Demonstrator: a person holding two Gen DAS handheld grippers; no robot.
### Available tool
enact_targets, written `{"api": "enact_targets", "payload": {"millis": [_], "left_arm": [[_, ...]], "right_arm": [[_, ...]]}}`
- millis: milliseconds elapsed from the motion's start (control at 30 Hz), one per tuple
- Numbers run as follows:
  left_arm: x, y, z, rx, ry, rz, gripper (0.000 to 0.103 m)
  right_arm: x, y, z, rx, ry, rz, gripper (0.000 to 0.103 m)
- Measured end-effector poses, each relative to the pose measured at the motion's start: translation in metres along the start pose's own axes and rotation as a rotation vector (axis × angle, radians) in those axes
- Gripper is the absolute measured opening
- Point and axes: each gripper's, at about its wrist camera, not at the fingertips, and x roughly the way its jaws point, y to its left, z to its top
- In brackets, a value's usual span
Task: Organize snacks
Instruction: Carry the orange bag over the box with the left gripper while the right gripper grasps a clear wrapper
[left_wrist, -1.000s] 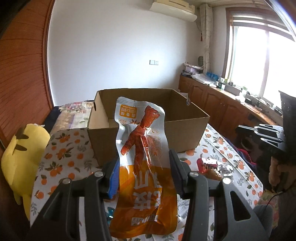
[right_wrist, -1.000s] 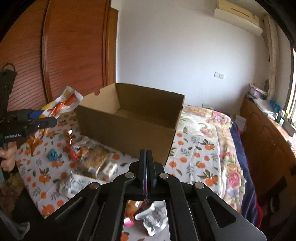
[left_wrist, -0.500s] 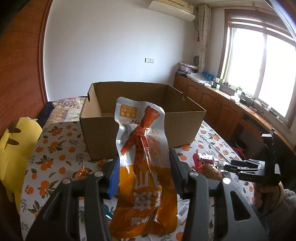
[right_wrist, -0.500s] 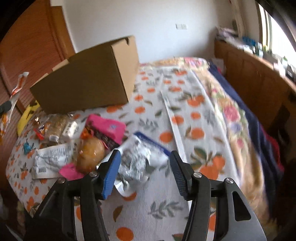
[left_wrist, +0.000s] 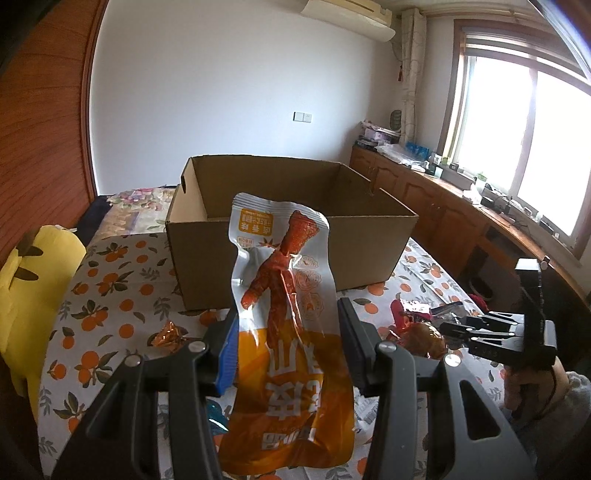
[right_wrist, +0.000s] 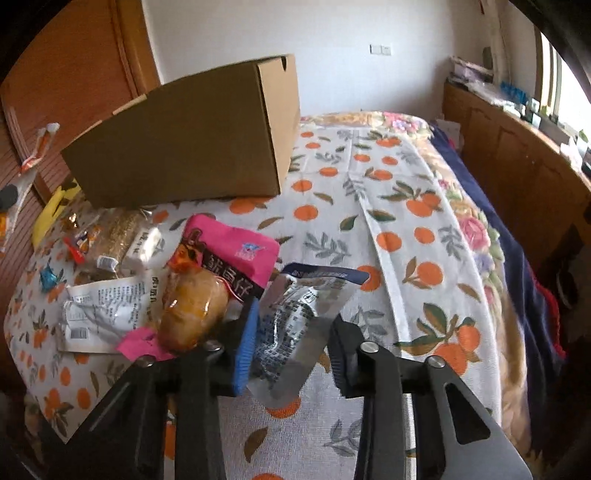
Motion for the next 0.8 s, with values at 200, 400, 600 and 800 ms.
{"api": "enact_targets", "payload": {"millis": [200, 400, 600, 800], "left_arm": [[0.004, -0.003, 0.002, 0.004, 0.004, -0.003, 0.047], [0.009, -0.002, 0.008, 0.010, 0.000, -0.003, 0.047], [0.014, 0.001, 0.032, 0.021, -0.030, -0.008, 0.047], [0.024, 0.005, 0.072, 0.032, -0.085, -0.020, 0.048]], "right_arm": [[-0.016, 0.003, 0.004, -0.034, -0.032, 0.002, 0.018], [-0.041, 0.007, 0.019, -0.071, -0.090, -0.002, 0.012], [-0.064, 0.013, 0.051, -0.121, -0.172, 0.017, 0.012], [-0.073, 0.029, 0.107, -0.182, -0.280, 0.048, 0.012]]}}
